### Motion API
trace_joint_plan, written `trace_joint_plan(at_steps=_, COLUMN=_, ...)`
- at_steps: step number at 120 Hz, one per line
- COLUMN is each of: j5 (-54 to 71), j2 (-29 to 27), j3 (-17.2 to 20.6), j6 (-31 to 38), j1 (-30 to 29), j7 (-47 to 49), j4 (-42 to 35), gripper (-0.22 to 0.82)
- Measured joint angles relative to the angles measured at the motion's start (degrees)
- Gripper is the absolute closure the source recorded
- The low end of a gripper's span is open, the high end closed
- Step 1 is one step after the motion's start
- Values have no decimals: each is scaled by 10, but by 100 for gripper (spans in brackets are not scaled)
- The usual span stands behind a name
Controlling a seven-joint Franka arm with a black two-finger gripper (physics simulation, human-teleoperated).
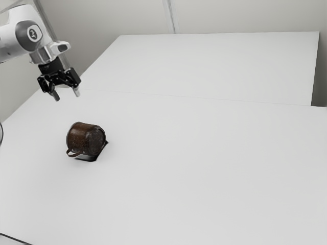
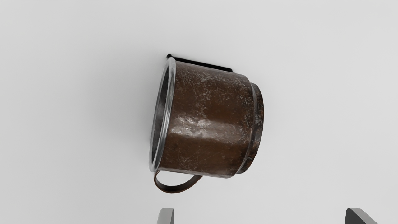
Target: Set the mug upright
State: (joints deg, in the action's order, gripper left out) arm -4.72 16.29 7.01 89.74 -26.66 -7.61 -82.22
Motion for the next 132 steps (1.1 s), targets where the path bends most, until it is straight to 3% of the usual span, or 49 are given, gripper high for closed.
trace_joint_plan(at_steps=39, j5=-82, j2=85, j3=5, j6=17, j1=-73, j7=-95, j4=4, gripper=0)
trace_joint_plan(at_steps=59, j5=-101, j2=105, j3=39, j6=25, j1=-108, j7=-136, j4=-4, gripper=0)
trace_joint_plan(at_steps=132, j5=-217, j2=163, j3=50, j6=34, j1=-132, j7=-225, j4=-20, gripper=0)
